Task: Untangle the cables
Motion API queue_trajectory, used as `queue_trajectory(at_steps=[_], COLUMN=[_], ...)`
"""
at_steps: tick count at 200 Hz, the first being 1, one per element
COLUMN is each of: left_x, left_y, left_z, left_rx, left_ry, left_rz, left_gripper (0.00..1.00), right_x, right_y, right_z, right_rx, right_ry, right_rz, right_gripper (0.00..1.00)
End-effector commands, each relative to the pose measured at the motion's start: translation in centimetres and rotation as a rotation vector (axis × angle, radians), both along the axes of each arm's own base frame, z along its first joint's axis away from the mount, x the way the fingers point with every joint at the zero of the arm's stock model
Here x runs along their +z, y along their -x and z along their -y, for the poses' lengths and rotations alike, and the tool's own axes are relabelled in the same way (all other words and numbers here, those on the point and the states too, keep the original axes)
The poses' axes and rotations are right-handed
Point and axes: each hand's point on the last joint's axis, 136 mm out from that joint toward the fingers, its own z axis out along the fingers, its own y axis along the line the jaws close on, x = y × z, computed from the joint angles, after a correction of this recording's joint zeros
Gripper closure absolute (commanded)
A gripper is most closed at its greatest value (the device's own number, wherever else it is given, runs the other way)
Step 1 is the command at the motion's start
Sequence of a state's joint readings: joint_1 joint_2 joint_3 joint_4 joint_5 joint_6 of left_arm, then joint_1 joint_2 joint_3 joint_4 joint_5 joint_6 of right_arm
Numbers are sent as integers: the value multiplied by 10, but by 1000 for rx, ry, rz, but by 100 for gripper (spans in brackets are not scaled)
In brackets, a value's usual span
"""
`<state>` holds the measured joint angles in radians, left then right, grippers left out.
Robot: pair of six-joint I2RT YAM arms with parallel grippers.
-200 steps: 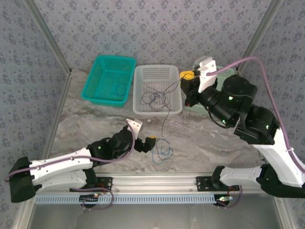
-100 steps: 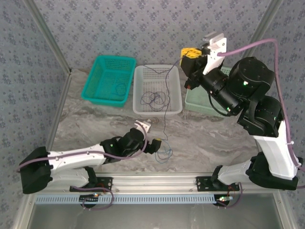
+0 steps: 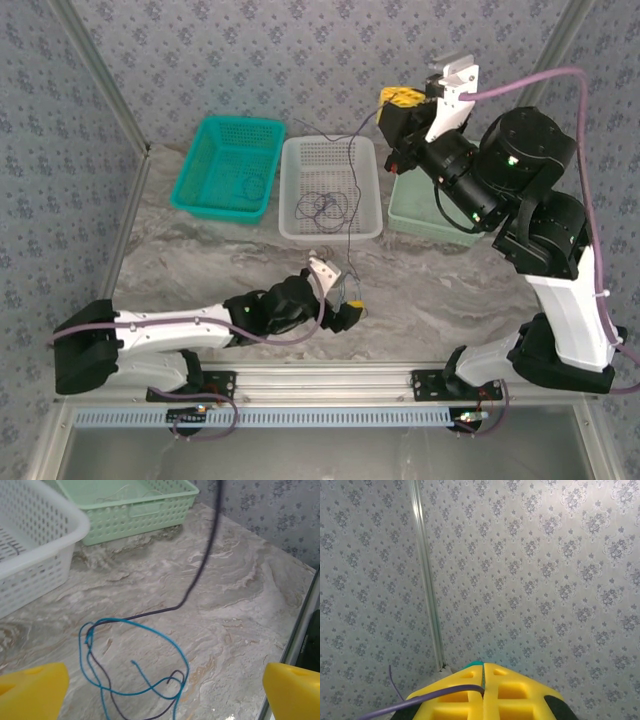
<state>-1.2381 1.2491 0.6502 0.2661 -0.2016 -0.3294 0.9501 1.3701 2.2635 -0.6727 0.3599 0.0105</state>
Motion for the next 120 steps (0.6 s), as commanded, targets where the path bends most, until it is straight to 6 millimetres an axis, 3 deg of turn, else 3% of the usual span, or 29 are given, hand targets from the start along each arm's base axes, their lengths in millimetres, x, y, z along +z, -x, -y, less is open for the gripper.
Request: queue_trajectory(at_steps=[1,53,89,120], left_x=[32,38,3,-21], left_y=[-9,-58,-79,-81], left_z=[19,31,29,29], left_rx=[-11,188,239,220], left_ry=[51,-62,-110,-104], left_rz=[113,269,200,147], left_gripper=[1,1,3,11], right_x=[9,13,23,32], right_y=[6,19,27,34], right_z=[1,-10,3,13], right_rx=[41,153,159,183], right_ry=[-57,-114,-145,-196], right_rz=[-7,-38,-36,-32], right_gripper=[100,100,100,100])
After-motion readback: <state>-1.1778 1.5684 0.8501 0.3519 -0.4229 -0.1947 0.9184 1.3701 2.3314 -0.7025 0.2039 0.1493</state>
